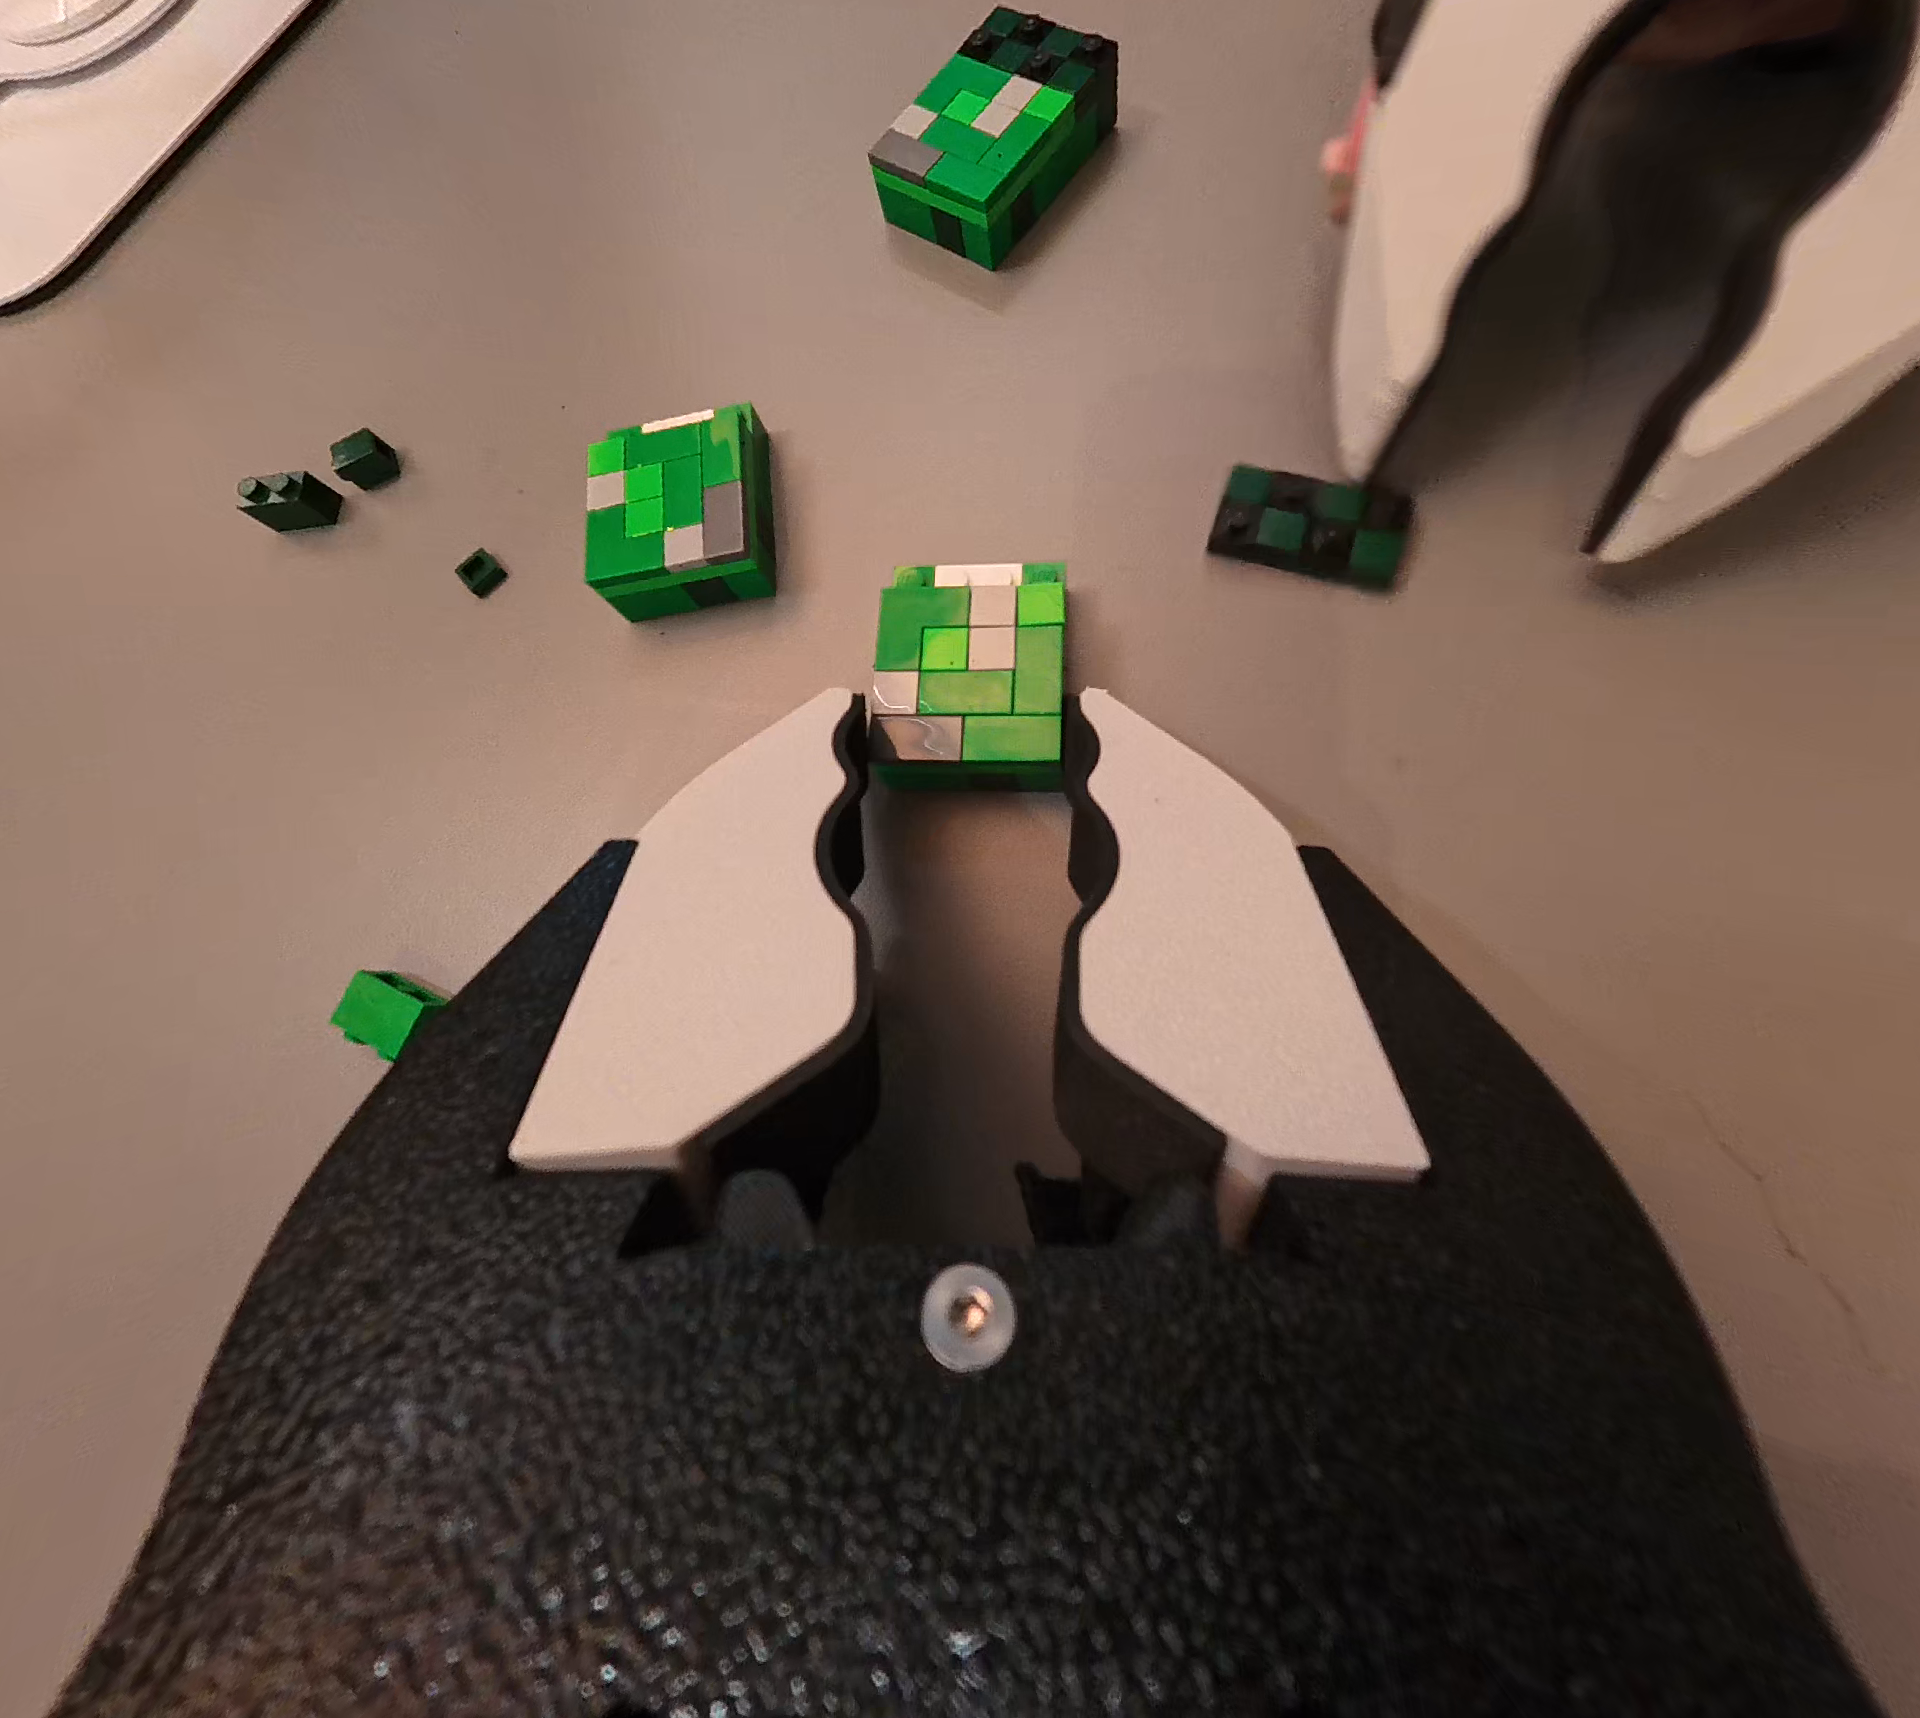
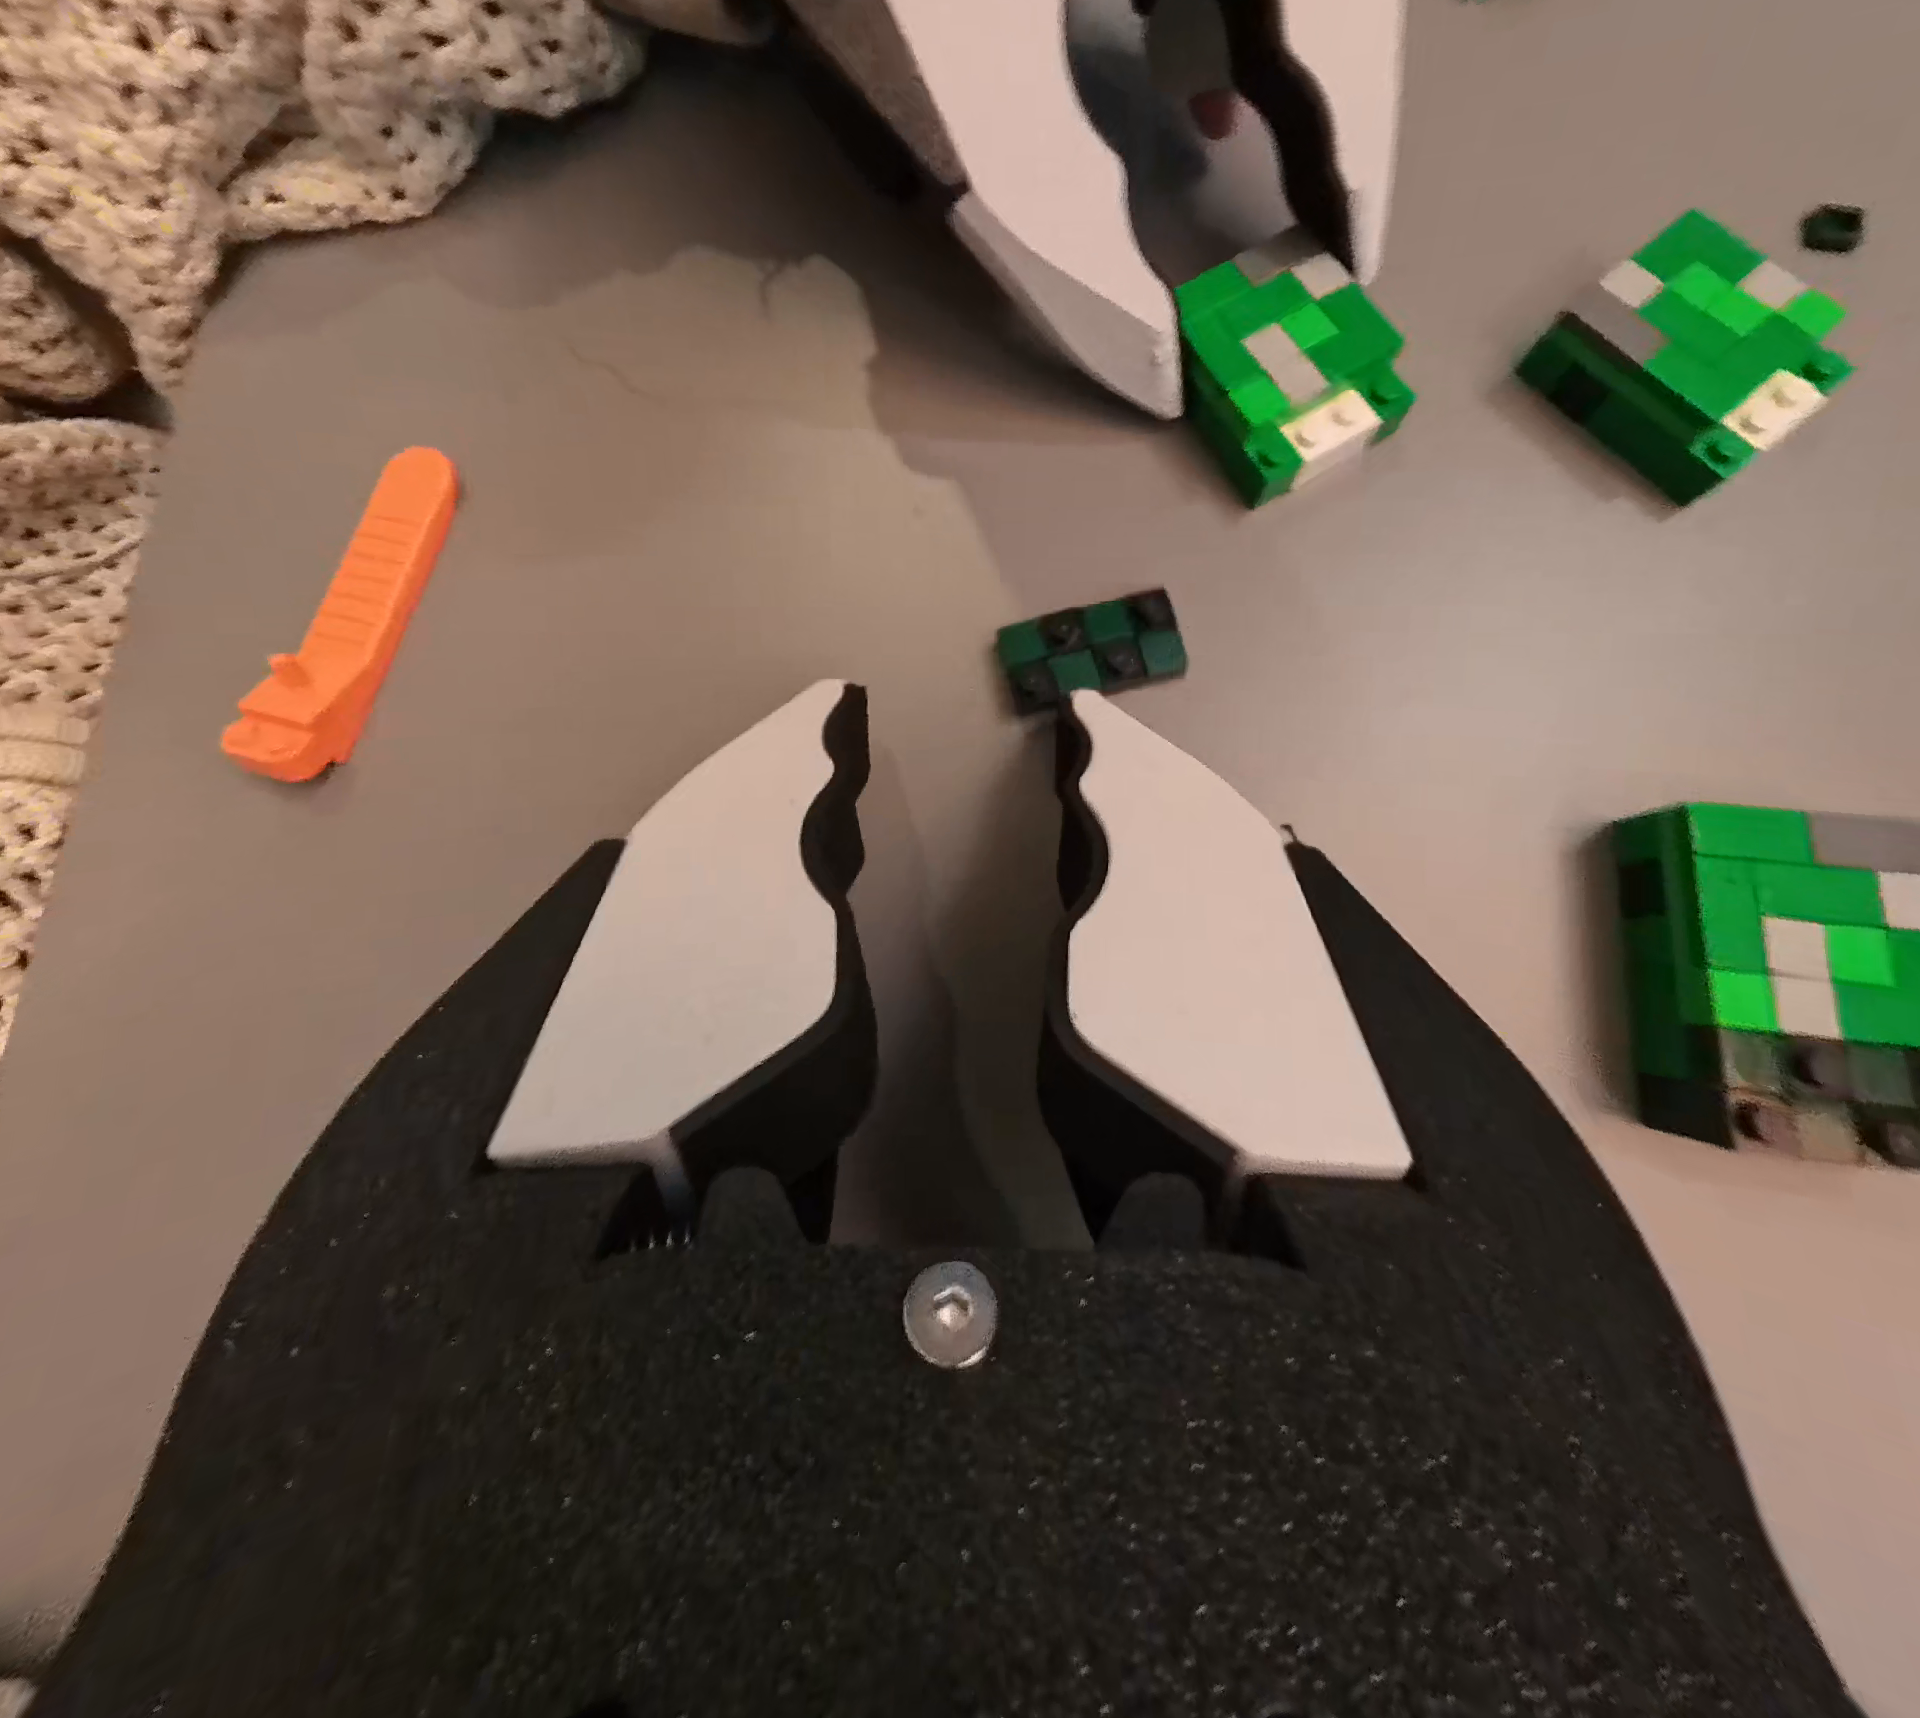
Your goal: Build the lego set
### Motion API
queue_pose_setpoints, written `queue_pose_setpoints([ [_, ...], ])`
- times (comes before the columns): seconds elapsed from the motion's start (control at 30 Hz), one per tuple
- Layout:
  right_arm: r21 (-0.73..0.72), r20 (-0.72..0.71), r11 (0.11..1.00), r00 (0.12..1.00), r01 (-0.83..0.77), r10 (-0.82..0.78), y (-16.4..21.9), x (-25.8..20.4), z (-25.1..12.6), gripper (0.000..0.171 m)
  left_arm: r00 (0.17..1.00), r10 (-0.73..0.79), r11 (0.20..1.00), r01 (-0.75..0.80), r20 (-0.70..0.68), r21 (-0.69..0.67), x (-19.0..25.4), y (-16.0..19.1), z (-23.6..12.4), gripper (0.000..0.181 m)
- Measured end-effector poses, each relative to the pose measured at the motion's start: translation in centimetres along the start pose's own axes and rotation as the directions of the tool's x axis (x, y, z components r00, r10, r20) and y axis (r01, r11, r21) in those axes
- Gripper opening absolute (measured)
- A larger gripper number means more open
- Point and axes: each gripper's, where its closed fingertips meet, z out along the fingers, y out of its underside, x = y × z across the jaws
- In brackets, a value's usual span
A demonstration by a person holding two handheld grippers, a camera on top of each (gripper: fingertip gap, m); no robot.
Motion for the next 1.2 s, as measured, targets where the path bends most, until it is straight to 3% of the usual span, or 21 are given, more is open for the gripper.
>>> queue_pose_setpoints([
  [0.1, 0.006, 0.013, 1.0, 1.0, 0.003, -0.003, -0.1, -0.3, 0.1, 0.031, 1.0, 0.0, 1.0, 0.0, 0.0, 0.0, 0.0, 0.0, 0.0, 0.036],
  [0.37, 0.017, -0.121, 0.998, 0.991, 0.053, -0.051, -0.7, 2.2, 0.2, 0.039, 1.0, 0.001, 1.0, -0.001, 0.0, 0.0, 0.0, 0.0, 0.0, 0.036],
  [0.57, -0.01, -0.11, 0.998, 0.992, 0.06, -0.061, -0.7, 2.6, 0.9, 0.044, 1.0, 0.001, 1.0, -0.001, -0.001, 0.0, 0.0, 0.0, 0.0, 0.036],
  [1.0, -0.03, -0.081, 0.997, 0.994, 0.065, -0.067, -0.7, 2.2, 1.1, 0.033, 1.0, 0.003, 1.0, -0.003, 0.001, 0.001, 0.0, 0.0, 0.0, 0.035],
  [1.2, 0.018, -0.151, 0.999, 0.988, 0.033, -0.03, 0.4, 2.8, -1.6, 0.033, 1.0, 0.01, 1.0, -0.01, -0.001, 0.002, 0.1, 0.0, 0.0, 0.035],
])
